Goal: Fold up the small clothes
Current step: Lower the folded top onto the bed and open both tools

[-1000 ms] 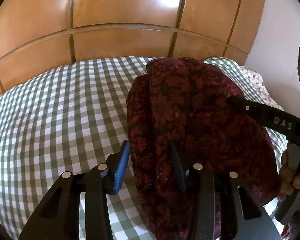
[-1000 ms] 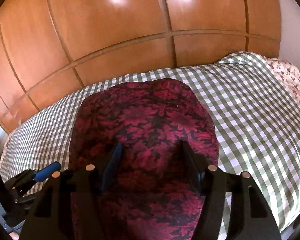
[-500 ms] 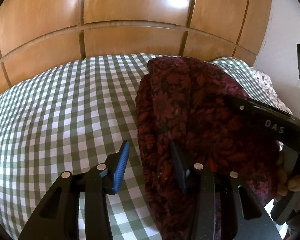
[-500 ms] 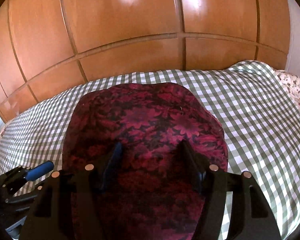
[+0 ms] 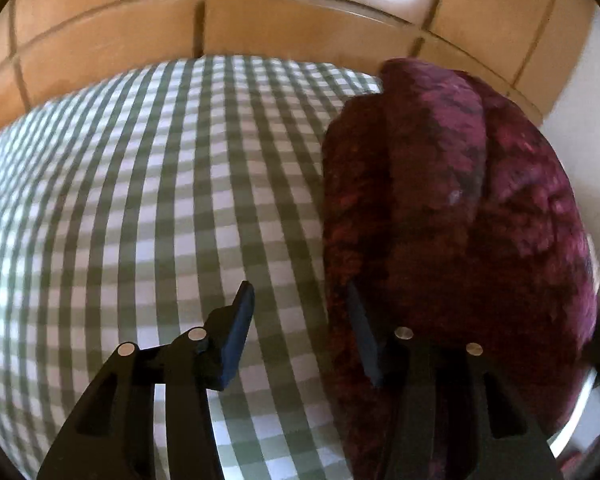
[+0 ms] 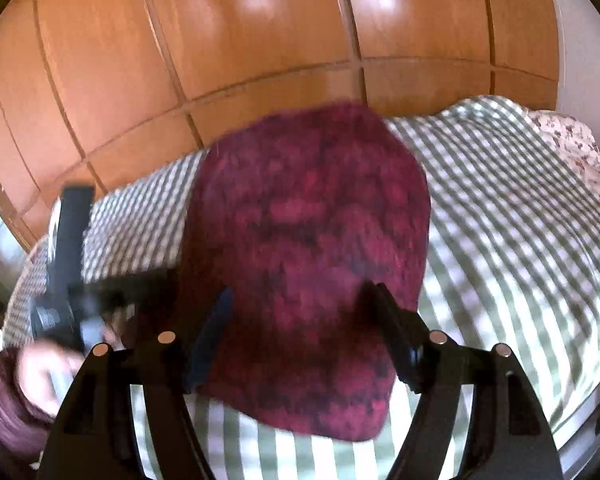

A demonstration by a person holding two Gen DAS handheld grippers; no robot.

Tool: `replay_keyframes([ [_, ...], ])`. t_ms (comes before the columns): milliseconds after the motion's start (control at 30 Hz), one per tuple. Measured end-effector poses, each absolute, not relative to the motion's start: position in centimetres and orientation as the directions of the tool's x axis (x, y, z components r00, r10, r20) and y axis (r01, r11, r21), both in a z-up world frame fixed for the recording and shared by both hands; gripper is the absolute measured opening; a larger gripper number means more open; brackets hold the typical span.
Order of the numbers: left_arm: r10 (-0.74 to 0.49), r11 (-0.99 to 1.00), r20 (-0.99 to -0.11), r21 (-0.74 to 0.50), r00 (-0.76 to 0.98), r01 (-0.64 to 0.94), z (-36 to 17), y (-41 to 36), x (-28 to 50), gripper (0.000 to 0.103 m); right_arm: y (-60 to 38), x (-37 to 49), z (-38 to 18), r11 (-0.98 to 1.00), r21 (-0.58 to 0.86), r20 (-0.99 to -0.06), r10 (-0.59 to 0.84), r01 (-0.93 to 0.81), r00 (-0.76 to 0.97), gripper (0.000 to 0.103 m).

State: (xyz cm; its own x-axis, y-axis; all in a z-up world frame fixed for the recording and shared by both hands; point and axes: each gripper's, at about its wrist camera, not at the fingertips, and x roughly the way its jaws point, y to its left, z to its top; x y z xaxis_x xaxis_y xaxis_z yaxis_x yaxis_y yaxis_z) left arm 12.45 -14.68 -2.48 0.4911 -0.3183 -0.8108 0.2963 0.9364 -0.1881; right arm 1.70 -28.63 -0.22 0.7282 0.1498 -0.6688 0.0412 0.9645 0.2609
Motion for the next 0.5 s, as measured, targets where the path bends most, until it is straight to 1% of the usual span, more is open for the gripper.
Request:
replay_keyframes([
  [67, -0.307, 0.938, -0.801, -0.162, 0.514, 0.307, -1.5, -15.0, 11.9, 0.047, -28.9, 1.6, -1.1, 0.962, 0.266, -0.681, 0.139, 0.066, 0.719, 0.072],
  [167, -0.271, 0.948, -0.787, -0.118, 0.555, 0.295, -0.4, -14.8, 10.9, 0.047, -29.5, 1.6, -1.1, 0.952, 0.297, -0.667, 0.151, 0.074, 0.729, 0.073],
  [333, -0.265, 0.957, -0.758, -0.134, 0.596, 0.256, 0.8, -12.7, 8.7, 0.047, -29.2, 0.9, -0.7, 0.946, 0.317, -0.654, 0.161, 0.074, 0.740, 0.082],
  [400, -0.271, 0.957, -0.739, -0.137, 0.617, 0.257, 1.5, -11.8, 7.7, 0.055, -28.8, 0.3, -0.4, 0.943, 0.325, -0.642, 0.164, 0.072, 0.748, 0.084],
  [433, -0.275, 0.956, -0.722, -0.137, 0.635, 0.258, 2.0, -11.5, 6.8, 0.064, -28.8, 0.0, -0.1, 0.941, 0.330, -0.638, 0.164, 0.075, 0.752, 0.086],
  [467, -0.277, 0.956, -0.707, -0.136, 0.651, 0.259, 2.5, -11.4, 6.1, 0.071, -28.7, -0.3, 0.1, 0.939, 0.335, -0.634, 0.164, 0.077, 0.756, 0.086],
  [500, -0.281, 0.955, -0.691, -0.136, 0.665, 0.263, 2.9, -11.3, 5.5, 0.073, -28.6, -0.7, 0.4, 0.937, 0.341, -0.627, 0.164, 0.078, 0.762, 0.089],
])
